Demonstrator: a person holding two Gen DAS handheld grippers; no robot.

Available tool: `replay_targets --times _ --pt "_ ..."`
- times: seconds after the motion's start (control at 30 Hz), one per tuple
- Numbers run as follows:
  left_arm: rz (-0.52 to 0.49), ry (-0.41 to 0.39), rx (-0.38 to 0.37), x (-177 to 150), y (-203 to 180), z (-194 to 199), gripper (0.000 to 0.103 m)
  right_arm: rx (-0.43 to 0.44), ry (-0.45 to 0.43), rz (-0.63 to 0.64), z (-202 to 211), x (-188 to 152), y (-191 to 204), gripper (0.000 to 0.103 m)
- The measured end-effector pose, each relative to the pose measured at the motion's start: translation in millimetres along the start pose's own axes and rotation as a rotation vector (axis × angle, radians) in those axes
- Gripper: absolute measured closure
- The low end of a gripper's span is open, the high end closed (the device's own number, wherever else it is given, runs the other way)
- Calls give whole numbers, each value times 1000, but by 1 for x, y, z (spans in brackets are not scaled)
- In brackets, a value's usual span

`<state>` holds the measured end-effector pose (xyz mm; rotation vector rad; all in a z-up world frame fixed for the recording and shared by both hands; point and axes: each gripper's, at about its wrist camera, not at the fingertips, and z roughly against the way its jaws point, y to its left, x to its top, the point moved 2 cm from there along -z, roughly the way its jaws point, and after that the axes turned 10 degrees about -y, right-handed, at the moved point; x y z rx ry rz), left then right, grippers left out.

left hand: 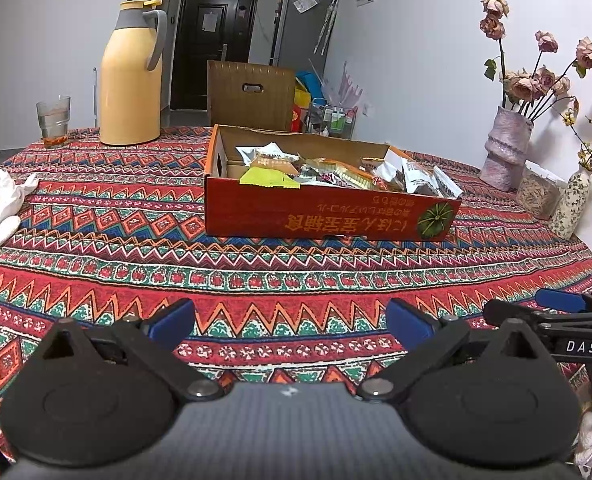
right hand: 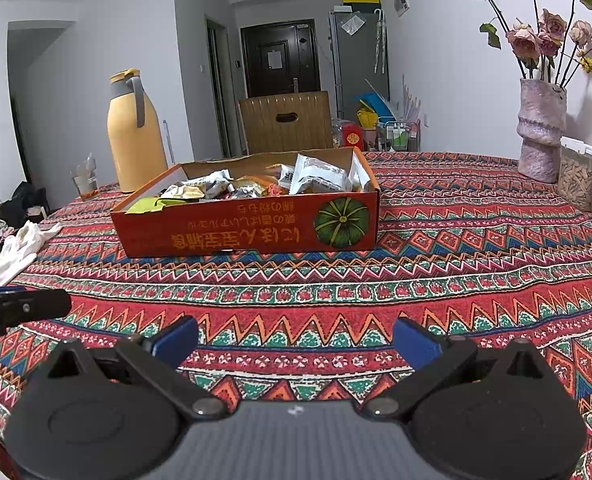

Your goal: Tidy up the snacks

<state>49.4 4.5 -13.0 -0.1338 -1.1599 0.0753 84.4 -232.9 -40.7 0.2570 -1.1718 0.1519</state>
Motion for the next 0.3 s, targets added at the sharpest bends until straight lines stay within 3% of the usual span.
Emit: replay_targets --times 0.3 --pt "-9 -7 -6 0 -2 1 0 1 3 1 0 -3 0 0"
